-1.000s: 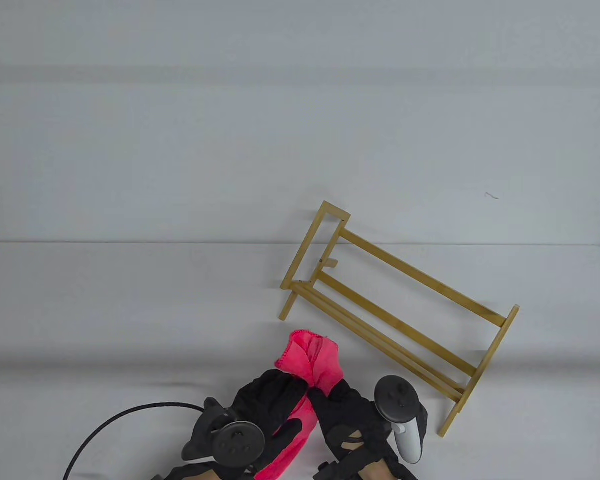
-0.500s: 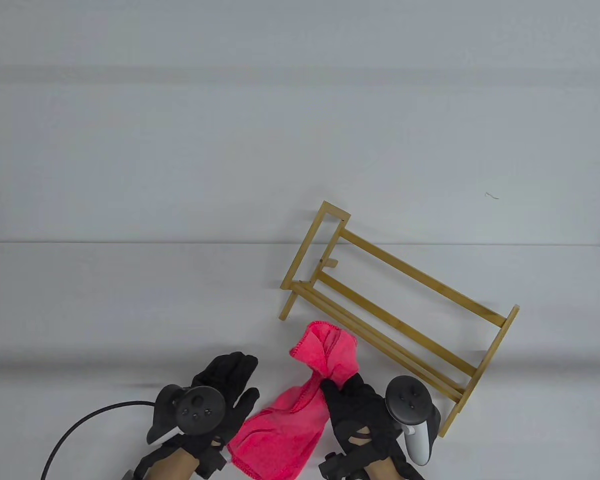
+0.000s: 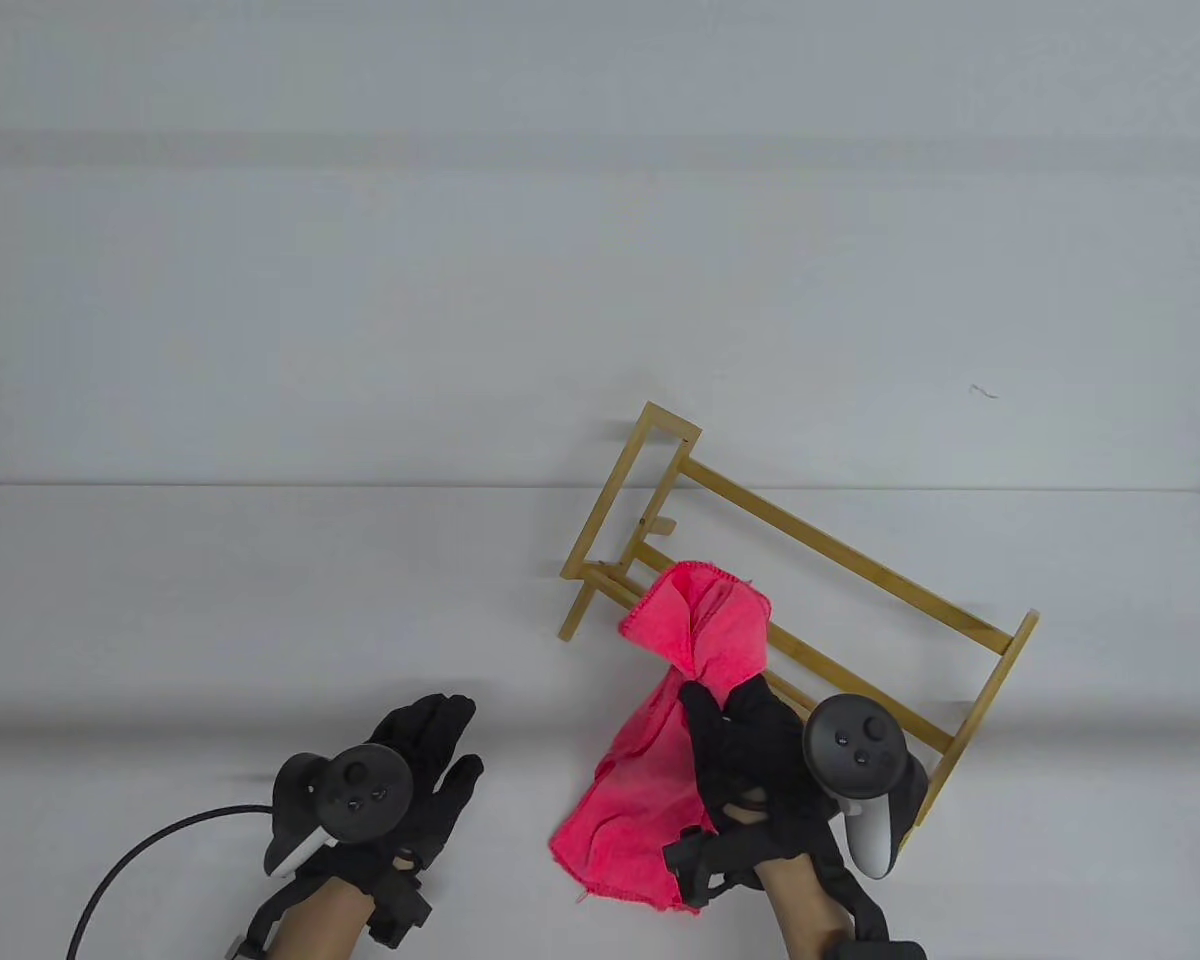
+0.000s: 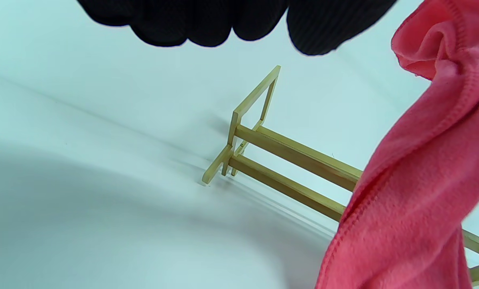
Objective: Hang square towel on book rack
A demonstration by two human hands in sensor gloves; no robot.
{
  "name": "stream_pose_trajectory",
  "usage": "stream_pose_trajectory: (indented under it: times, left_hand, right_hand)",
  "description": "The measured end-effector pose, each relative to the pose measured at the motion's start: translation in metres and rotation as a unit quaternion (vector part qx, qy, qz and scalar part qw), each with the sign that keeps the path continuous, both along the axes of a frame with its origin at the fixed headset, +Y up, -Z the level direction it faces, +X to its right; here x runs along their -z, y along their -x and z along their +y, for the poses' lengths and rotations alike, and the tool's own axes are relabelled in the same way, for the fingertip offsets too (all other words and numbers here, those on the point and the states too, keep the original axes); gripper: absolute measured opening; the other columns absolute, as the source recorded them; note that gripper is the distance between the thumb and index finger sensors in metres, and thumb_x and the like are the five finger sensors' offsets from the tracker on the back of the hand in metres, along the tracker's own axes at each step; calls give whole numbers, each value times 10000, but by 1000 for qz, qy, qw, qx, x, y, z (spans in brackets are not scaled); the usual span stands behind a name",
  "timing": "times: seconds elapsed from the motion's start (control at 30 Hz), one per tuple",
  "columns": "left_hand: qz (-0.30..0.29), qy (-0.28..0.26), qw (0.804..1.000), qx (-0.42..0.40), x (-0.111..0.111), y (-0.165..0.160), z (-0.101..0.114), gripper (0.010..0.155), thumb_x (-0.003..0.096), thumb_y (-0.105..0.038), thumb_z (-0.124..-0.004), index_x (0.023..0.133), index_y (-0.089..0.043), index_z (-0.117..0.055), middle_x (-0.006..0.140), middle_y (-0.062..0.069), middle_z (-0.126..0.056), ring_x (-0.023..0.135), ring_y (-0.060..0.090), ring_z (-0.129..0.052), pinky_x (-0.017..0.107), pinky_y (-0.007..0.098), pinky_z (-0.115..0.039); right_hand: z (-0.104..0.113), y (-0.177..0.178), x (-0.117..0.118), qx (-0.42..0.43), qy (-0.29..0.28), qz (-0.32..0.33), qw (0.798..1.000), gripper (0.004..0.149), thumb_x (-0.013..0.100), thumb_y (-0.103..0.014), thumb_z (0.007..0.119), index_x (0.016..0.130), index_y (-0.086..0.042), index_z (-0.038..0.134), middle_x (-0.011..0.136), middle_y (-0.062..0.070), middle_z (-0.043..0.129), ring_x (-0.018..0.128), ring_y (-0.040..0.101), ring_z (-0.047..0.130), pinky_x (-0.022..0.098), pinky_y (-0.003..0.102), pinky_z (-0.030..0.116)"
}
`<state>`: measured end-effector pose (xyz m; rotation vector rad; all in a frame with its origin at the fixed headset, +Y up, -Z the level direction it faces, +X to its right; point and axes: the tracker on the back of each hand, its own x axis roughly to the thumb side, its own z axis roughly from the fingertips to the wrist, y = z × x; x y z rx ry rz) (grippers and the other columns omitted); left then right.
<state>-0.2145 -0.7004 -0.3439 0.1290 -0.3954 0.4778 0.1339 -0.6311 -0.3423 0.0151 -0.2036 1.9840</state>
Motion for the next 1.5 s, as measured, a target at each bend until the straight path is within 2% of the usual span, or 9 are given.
stream_pose_trajectory:
  times: [0.4, 0.57, 0.67, 0.9, 1.23, 1.5]
  left_hand:
    - [10, 35, 999, -24, 3, 7, -5, 608, 559, -415, -705, 1059, -135, -500, 1052, 193, -508, 948, 454, -585, 674, 591, -568]
    - [16, 38, 999, -22, 4, 11, -6, 608, 559, -416, -703, 1058, -133, -502, 1052, 195, -506, 947, 455, -585, 673, 590, -568]
    - [20, 41, 999, -22, 4, 12, -6, 607, 560, -416, -702, 1058, -133, -501, 1054, 194, -505, 948, 456, -583, 674, 591, -568]
    - [22, 43, 999, -17, 5, 14, -5, 607, 560, -419, -700, 1058, -132, -504, 1055, 196, -501, 949, 458, -579, 674, 592, -566]
    - [19, 56, 998, -2, 5, 13, -5, 608, 561, -421, -698, 1059, -130, -506, 1059, 199, -496, 950, 463, -577, 674, 596, -563]
    - [26, 65, 998, 7, 6, 15, -4, 613, 562, -423, -695, 1062, -128, -499, 1060, 201, -492, 951, 464, -575, 675, 597, -562]
  right_hand:
    - [65, -35, 54, -16, -20, -122, 992, 567, 468, -458, 726, 960, -219, 577, 933, 26, 688, 860, 272, 771, 703, 513, 537]
    - [74, -48, 82, -55, -5, -170, 984, 567, 471, -464, 723, 962, -223, 575, 936, 22, 687, 863, 266, 771, 705, 509, 540]
    - [68, -58, 101, -74, 21, -201, 977, 570, 471, -467, 724, 964, -224, 572, 939, 22, 685, 865, 266, 770, 706, 510, 537]
    - [39, -75, 134, -117, 85, -247, 958, 576, 466, -475, 729, 962, -223, 582, 937, 26, 690, 863, 272, 771, 704, 512, 538]
    - [7, -82, 166, -198, 155, -259, 933, 588, 462, -492, 722, 970, -232, 580, 963, 35, 649, 893, 287, 727, 713, 521, 511]
    - [-12, -84, 182, -253, 191, -250, 915, 625, 462, -501, 707, 997, -227, 534, 1013, 51, 556, 950, 311, 632, 730, 534, 456]
